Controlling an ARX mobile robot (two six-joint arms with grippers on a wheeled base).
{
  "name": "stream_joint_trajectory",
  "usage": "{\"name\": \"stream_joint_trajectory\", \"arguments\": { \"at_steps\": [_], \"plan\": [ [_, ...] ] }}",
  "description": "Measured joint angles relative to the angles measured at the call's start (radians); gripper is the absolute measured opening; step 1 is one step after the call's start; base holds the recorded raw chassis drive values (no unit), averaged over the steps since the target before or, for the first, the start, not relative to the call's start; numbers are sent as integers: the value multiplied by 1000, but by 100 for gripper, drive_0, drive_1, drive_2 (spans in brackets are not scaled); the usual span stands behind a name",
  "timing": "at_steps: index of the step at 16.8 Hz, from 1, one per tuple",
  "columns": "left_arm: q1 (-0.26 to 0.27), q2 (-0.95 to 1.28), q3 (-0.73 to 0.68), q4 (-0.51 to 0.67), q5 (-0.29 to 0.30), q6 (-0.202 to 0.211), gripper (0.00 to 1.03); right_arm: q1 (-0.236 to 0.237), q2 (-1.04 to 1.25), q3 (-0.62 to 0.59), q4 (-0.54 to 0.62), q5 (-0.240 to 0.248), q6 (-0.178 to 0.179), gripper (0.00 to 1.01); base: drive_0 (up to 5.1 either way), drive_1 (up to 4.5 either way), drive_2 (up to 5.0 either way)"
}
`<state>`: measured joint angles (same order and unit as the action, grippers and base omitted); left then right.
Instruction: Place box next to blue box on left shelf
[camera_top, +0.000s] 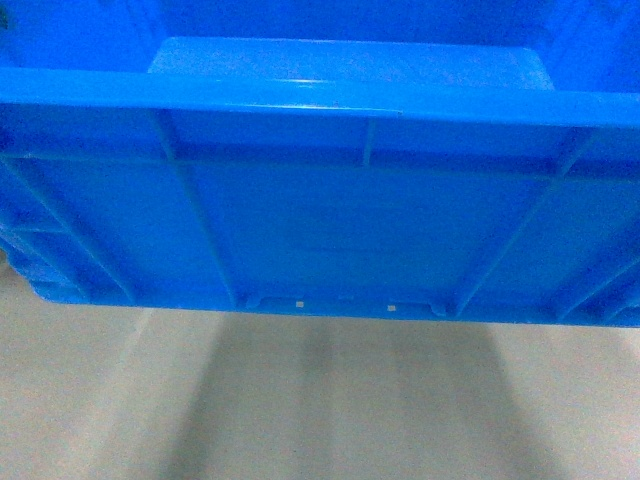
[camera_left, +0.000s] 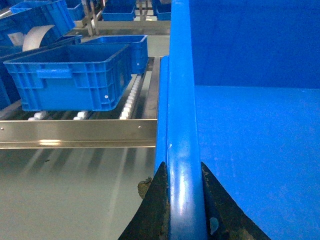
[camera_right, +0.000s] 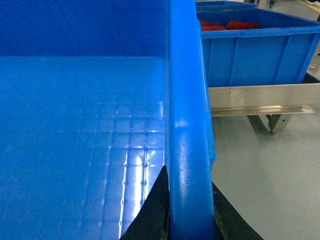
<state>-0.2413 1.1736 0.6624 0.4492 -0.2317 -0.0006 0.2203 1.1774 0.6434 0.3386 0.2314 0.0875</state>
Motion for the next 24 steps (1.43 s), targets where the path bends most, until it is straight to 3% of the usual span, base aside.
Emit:
{"name": "stream_joint_trajectory", "arguments": {
  "at_steps": [4,24],
  "plan": [
    [0,0,0,0,0,0,9,0,0,0,0,0,0,8,0,0,0],
    [0,-2,0,0,0,0,9,0,-1,0,3,0,0,8,10,428,-409]
  ]
}}
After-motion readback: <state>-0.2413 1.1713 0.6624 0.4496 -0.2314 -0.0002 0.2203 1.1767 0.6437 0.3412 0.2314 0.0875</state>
